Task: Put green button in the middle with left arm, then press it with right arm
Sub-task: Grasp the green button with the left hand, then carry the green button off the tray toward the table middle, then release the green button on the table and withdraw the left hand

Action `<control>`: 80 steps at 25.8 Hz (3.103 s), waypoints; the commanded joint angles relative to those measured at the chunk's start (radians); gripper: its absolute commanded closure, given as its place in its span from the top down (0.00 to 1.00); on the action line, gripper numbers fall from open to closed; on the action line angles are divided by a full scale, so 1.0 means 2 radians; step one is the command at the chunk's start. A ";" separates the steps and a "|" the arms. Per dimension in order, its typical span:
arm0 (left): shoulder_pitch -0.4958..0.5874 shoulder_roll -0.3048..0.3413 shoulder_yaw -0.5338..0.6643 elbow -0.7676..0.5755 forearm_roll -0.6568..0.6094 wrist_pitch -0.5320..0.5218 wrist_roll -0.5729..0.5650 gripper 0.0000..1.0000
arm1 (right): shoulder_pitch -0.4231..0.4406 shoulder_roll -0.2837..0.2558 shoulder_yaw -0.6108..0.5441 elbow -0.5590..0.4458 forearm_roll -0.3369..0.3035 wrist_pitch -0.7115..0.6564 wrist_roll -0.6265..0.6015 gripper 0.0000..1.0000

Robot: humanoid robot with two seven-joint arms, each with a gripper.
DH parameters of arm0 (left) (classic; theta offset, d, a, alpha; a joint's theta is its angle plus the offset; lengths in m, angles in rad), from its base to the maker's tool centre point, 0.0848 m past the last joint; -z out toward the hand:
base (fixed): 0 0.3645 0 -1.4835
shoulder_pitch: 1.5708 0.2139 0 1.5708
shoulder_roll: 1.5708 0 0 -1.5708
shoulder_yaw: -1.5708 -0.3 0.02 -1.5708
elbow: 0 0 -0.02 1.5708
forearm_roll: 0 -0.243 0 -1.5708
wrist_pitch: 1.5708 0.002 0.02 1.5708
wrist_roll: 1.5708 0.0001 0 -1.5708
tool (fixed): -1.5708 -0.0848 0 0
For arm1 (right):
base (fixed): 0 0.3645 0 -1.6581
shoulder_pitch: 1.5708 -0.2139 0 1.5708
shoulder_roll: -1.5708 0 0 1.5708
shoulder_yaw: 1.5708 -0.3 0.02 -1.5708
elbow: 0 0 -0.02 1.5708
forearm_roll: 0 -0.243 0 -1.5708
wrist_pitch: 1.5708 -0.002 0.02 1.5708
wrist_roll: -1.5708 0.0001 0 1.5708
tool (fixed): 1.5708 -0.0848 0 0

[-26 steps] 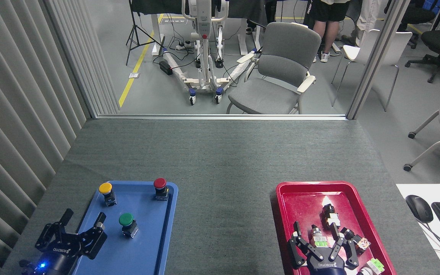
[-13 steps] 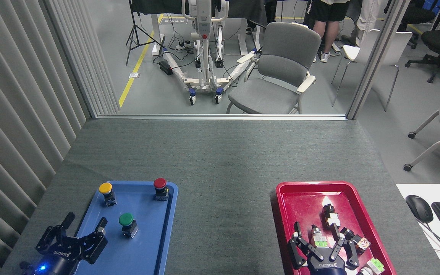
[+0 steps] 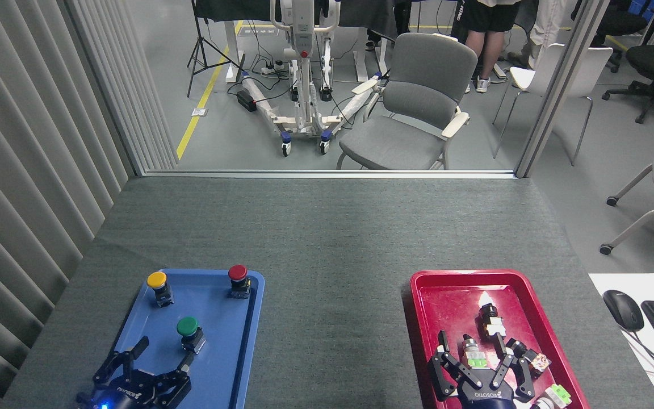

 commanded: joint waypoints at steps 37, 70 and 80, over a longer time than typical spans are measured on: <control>-0.137 0.006 -0.073 0.098 0.005 -0.116 0.002 0.00 | 0.000 0.000 0.002 0.006 0.000 -0.002 0.000 1.00; -0.099 -0.066 -0.138 -0.008 -0.055 -0.028 -0.025 0.99 | -0.002 0.005 0.002 0.006 -0.001 -0.014 -0.004 0.94; -0.002 -0.056 0.056 -0.050 0.025 0.034 0.000 0.99 | -0.004 0.017 0.008 0.006 -0.002 -0.015 -0.005 0.37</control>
